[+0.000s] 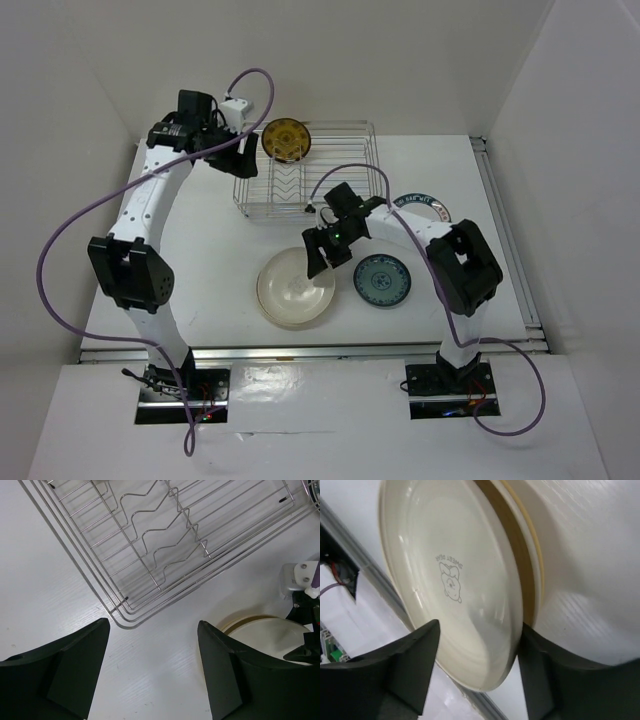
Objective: Unload the plates from the dish rack
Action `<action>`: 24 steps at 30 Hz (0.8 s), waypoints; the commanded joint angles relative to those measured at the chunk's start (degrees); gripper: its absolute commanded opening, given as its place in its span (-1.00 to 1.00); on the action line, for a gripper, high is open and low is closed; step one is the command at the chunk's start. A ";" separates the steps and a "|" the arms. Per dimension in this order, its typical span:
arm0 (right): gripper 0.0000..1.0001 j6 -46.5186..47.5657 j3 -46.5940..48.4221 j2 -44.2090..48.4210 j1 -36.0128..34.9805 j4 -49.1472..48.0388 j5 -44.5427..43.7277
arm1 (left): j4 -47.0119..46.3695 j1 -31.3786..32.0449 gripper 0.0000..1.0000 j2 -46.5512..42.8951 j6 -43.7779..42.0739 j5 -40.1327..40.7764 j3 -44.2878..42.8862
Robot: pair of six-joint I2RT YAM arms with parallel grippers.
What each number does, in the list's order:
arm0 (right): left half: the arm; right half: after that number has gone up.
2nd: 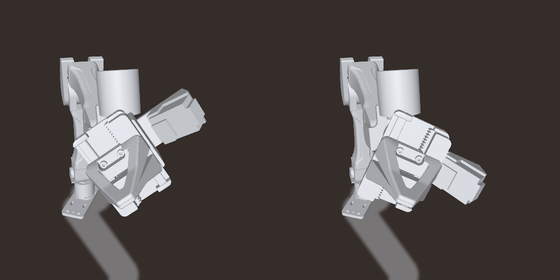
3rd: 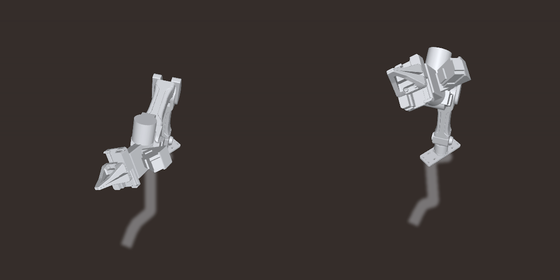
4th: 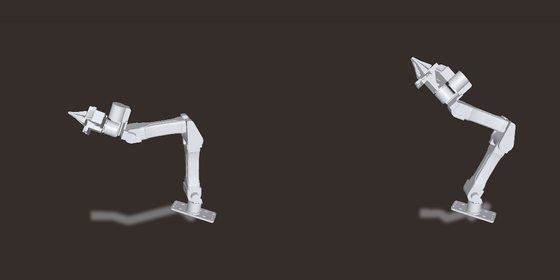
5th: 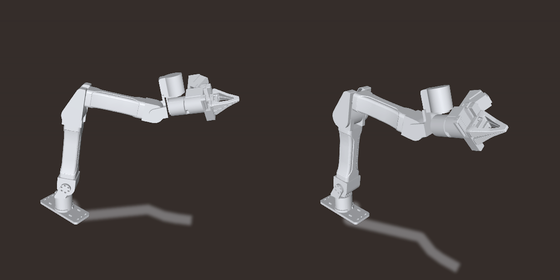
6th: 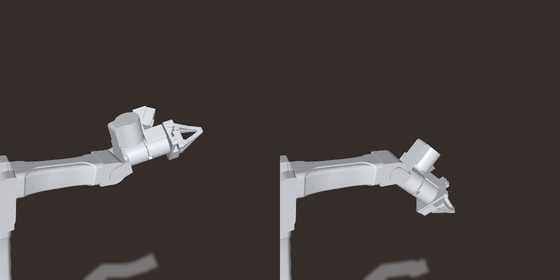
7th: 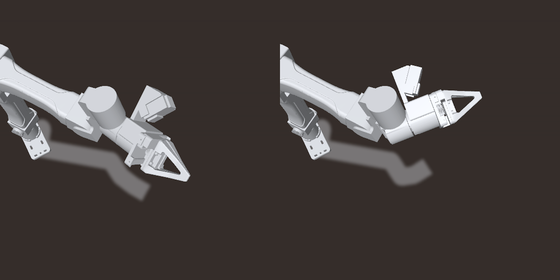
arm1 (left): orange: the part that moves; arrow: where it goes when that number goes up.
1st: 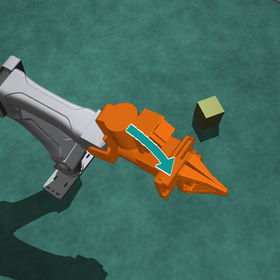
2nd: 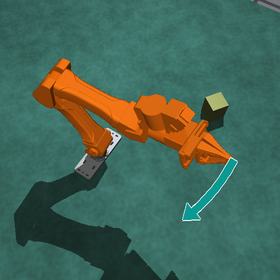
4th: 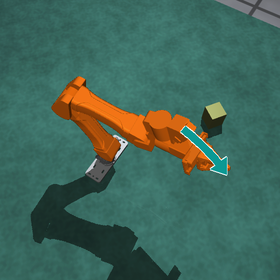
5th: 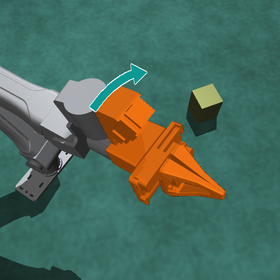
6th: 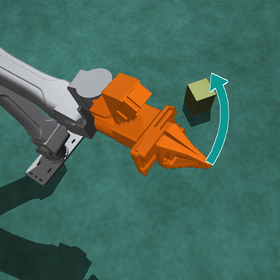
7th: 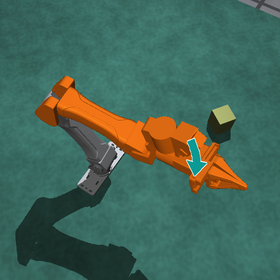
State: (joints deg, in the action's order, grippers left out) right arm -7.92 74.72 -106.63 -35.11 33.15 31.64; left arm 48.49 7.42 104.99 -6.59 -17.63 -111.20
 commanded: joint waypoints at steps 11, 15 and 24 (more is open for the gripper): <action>0.83 -2.18 10.10 2.05 -12.08 17.12 -28.44 | 10.04 1.28 0.69 -4.87 -10.54 0.40 -1.22; 0.83 -4.64 10.10 0.63 -13.23 19.49 -34.70 | 10.66 1.81 0.69 -6.98 -11.78 1.98 2.46; 0.85 -6.49 9.48 0.63 -13.23 18.80 -36.83 | 10.66 2.34 0.69 -8.75 -11.25 1.98 6.16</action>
State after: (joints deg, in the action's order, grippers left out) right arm -13.08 82.87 -106.54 -48.34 50.85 -2.96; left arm 58.59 9.45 98.65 -16.62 -15.84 -106.30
